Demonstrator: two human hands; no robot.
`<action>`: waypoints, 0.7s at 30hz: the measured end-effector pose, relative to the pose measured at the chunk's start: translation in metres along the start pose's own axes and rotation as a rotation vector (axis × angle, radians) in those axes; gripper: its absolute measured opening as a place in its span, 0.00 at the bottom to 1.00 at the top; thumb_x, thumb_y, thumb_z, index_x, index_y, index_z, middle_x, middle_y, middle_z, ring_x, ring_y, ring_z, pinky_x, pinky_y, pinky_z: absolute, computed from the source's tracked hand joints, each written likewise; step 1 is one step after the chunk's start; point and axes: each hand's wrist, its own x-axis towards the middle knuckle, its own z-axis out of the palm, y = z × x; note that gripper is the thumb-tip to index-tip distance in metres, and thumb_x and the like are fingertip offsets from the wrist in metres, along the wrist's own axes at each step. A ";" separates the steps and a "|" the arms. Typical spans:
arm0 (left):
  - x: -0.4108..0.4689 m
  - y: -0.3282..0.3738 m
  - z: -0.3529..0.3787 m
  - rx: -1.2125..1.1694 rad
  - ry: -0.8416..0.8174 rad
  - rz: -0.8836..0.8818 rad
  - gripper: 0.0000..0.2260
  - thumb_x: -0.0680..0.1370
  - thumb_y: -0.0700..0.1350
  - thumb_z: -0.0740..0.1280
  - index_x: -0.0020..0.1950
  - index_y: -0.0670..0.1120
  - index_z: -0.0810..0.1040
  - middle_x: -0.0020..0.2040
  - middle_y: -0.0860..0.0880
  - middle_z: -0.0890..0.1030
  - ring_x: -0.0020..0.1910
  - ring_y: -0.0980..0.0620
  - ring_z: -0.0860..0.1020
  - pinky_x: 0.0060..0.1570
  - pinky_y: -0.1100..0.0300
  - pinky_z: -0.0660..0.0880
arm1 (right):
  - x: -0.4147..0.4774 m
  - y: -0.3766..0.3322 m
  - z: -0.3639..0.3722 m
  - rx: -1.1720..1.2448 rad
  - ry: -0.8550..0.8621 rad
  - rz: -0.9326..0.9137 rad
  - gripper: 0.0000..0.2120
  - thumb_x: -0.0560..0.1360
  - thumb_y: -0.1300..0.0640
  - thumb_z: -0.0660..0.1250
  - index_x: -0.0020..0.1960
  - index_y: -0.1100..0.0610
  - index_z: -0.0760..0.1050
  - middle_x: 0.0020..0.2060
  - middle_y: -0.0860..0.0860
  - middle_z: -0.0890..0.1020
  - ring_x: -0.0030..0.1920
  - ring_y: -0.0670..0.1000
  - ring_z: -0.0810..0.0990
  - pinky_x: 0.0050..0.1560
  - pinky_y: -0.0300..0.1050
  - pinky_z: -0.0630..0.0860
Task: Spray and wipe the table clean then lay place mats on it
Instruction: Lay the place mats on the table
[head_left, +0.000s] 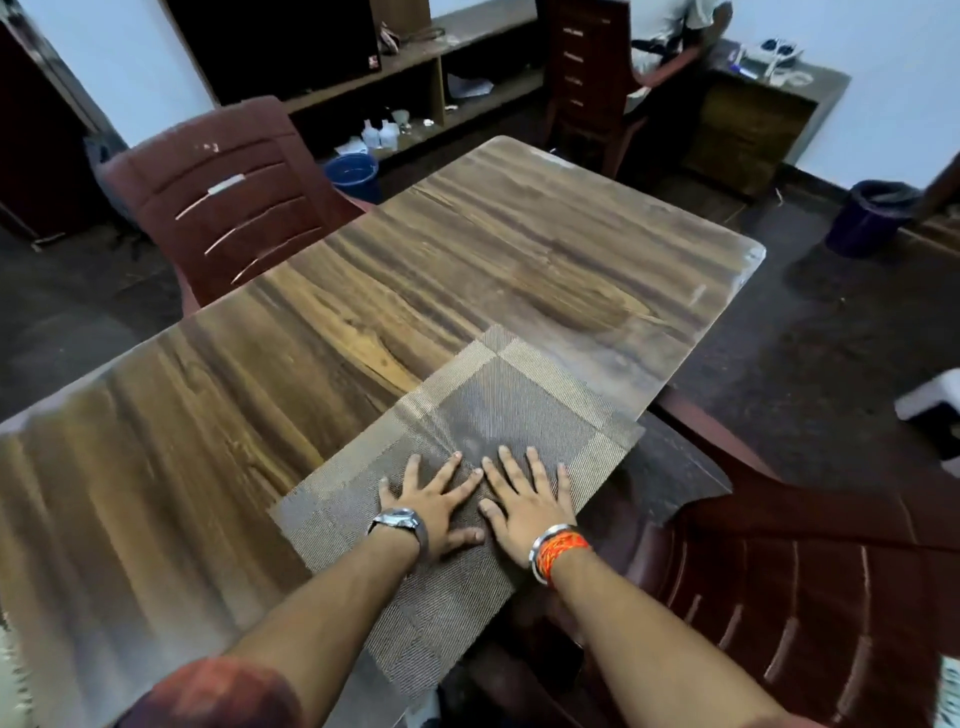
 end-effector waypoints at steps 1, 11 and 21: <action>0.006 0.001 -0.006 0.000 -0.008 -0.008 0.37 0.71 0.75 0.55 0.73 0.71 0.38 0.76 0.63 0.33 0.76 0.37 0.36 0.67 0.27 0.47 | 0.006 0.004 -0.004 -0.005 0.001 0.001 0.28 0.79 0.35 0.44 0.77 0.36 0.43 0.78 0.37 0.43 0.79 0.52 0.38 0.72 0.65 0.31; 0.050 0.002 -0.045 0.052 -0.063 -0.026 0.41 0.66 0.78 0.59 0.71 0.74 0.37 0.75 0.56 0.27 0.75 0.35 0.37 0.67 0.28 0.51 | 0.048 0.030 -0.024 -0.061 0.052 0.034 0.28 0.75 0.28 0.41 0.74 0.29 0.43 0.78 0.35 0.45 0.79 0.54 0.38 0.66 0.76 0.33; 0.063 0.010 -0.060 0.122 -0.070 -0.027 0.46 0.60 0.80 0.60 0.69 0.76 0.35 0.75 0.45 0.27 0.75 0.33 0.41 0.64 0.28 0.59 | 0.060 0.043 -0.031 -0.069 0.075 0.063 0.33 0.70 0.22 0.41 0.73 0.26 0.40 0.78 0.36 0.43 0.78 0.57 0.36 0.65 0.78 0.33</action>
